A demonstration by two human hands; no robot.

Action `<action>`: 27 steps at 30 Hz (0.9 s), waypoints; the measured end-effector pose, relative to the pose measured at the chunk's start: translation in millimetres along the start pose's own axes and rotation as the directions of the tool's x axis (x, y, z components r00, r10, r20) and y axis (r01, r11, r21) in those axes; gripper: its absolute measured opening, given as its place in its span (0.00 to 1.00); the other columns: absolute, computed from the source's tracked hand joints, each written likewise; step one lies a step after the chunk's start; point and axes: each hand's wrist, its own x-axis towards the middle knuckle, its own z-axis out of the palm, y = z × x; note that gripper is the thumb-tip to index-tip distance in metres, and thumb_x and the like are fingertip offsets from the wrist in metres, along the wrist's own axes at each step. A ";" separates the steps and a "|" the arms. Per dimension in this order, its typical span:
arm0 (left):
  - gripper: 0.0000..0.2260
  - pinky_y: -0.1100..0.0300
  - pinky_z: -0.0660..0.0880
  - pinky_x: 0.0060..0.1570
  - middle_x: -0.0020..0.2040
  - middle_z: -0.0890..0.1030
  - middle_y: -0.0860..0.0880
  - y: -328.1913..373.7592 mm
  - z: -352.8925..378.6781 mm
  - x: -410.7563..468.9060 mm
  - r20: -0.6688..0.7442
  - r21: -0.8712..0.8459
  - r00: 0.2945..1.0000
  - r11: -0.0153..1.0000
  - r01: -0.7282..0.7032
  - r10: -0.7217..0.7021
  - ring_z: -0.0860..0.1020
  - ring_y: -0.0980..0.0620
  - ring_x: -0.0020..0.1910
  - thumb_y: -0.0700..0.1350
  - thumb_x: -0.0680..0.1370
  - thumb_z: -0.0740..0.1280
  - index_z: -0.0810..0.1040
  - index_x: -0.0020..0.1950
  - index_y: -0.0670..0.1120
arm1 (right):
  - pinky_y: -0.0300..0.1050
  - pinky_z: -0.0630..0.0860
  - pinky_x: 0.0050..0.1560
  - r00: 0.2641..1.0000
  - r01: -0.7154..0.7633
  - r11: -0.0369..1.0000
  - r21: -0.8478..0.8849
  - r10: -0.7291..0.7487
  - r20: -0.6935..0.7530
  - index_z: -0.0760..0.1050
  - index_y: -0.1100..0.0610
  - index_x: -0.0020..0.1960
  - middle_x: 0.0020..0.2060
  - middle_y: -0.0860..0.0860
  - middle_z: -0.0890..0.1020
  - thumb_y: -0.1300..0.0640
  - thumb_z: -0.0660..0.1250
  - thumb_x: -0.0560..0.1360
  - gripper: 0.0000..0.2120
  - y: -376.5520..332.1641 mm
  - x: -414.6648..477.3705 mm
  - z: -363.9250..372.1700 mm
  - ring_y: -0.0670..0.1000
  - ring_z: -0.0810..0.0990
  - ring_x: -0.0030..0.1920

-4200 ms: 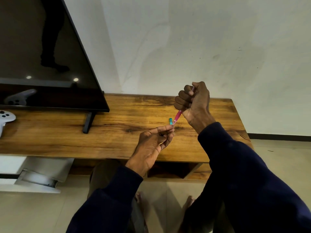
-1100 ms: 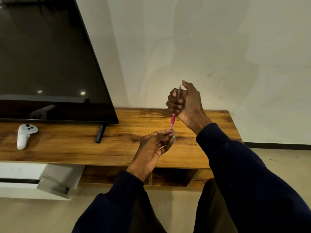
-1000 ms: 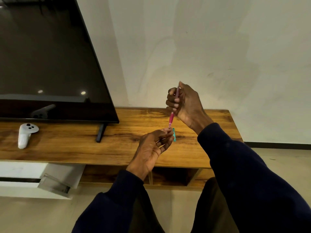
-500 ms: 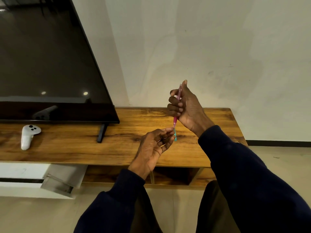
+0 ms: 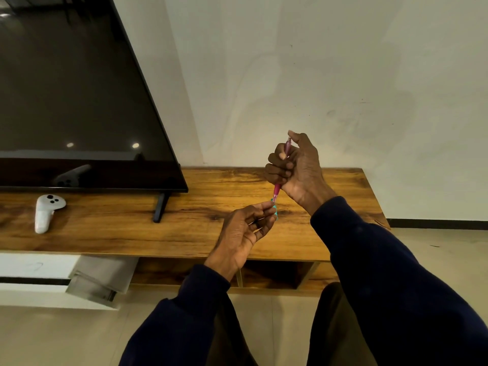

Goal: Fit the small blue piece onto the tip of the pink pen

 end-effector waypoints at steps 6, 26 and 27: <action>0.14 0.61 0.83 0.44 0.53 0.87 0.39 -2.0 1.4 1.5 0.002 -0.003 1.000 1.000 0.006 -0.006 0.86 0.50 0.46 0.32 0.79 0.62 0.85 0.58 0.35 | 0.40 0.50 0.28 1.000 0.014 1.000 -0.001 -0.014 0.002 0.67 0.57 0.30 0.20 0.46 0.60 0.46 0.59 0.81 0.24 0.6 1.3 -0.1 0.47 0.51 0.26; 0.18 0.62 0.83 0.45 0.51 0.87 0.40 -2.8 3.1 2.4 -0.012 0.017 1.000 1.000 0.011 -0.010 0.86 0.51 0.45 0.27 0.75 0.60 0.84 0.59 0.35 | 0.40 0.52 0.28 0.997 0.059 0.998 -0.016 -0.060 -0.040 0.72 0.57 0.30 0.20 0.46 0.62 0.44 0.60 0.82 0.26 3.8 5.6 -2.2 0.45 0.56 0.22; 0.18 0.62 0.83 0.45 0.51 0.87 0.40 -2.7 2.9 2.6 -0.011 0.018 1.000 1.000 0.008 -0.008 0.86 0.51 0.45 0.27 0.75 0.60 0.84 0.59 0.35 | 0.40 0.52 0.28 0.998 0.057 0.998 -0.015 -0.058 -0.041 0.71 0.57 0.30 0.20 0.46 0.61 0.45 0.59 0.82 0.25 3.8 6.1 -2.3 0.45 0.56 0.22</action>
